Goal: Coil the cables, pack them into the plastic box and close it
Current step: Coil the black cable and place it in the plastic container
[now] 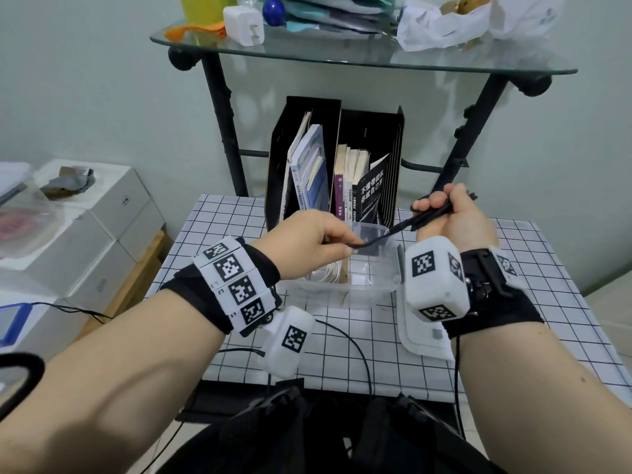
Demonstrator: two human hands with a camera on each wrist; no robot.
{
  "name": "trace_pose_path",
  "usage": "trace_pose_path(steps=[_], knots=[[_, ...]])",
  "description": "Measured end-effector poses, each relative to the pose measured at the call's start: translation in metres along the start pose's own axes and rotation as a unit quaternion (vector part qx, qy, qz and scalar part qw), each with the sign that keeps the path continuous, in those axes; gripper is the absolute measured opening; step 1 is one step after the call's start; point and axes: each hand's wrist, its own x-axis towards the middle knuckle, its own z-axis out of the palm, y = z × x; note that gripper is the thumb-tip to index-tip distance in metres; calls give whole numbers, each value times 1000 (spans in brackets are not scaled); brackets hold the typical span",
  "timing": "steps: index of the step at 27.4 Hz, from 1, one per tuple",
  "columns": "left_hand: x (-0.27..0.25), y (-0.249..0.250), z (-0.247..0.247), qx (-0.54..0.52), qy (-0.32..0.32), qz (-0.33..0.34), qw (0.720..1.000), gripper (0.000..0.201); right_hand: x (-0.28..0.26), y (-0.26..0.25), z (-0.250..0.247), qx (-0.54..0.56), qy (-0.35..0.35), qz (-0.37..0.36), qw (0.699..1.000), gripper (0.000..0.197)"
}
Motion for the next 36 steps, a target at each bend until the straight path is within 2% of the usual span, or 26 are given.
trace_pose_path(steps=[4, 7, 10, 12, 14, 16, 19, 23, 24, 26, 29, 31, 33, 34, 36], knots=[[5, 16, -2, 2, -2, 38, 999, 18, -5, 12, 2, -100, -13, -32, 994, 15], [7, 22, -2, -5, -20, 47, 999, 17, -11, 16, 5, -124, -31, -26, 991, 14], [9, 22, -4, -32, 3, 41, 999, 14, -14, 18, 4, -163, -45, -28, 985, 17], [10, 20, -7, -42, 24, 34, 998, 12, -17, 21, 2, -251, -74, -24, 965, 19], [11, 20, -8, -42, 36, 30, 998, 11, -19, 27, -1, -368, -118, -3, 922, 17], [11, 21, -9, -55, 58, 22, 997, 7, -22, 33, -2, -428, -179, 43, 885, 15], [12, 19, -13, -90, 99, -4, 991, 5, -31, 34, 3, -409, -222, 139, 874, 24], [12, 13, -16, -136, 106, -18, 985, 10, -39, 31, 8, -397, -247, 218, 857, 58], [13, 11, -15, -152, 108, -23, 982, 11, -40, 29, 9, -393, -260, 230, 852, 61], [13, 6, -14, -181, 114, -31, 976, 12, -43, 27, 9, -372, -284, 245, 849, 57], [12, -1, -15, -203, 113, -50, 971, 14, -48, 23, 8, -341, -306, 256, 851, 39], [9, -4, -13, -244, 84, -80, 963, 16, -49, 21, 8, -313, -313, 266, 856, 34], [6, -5, -11, -283, 40, -109, 952, 30, -47, 19, 9, -261, -308, 275, 873, 33], [4, -4, -11, -296, 20, -115, 948, 34, -45, 18, 10, -231, -307, 275, 881, 32], [2, -3, -10, -313, -1, -99, 945, 29, -42, 17, 11, -180, -306, 275, 894, 33]])
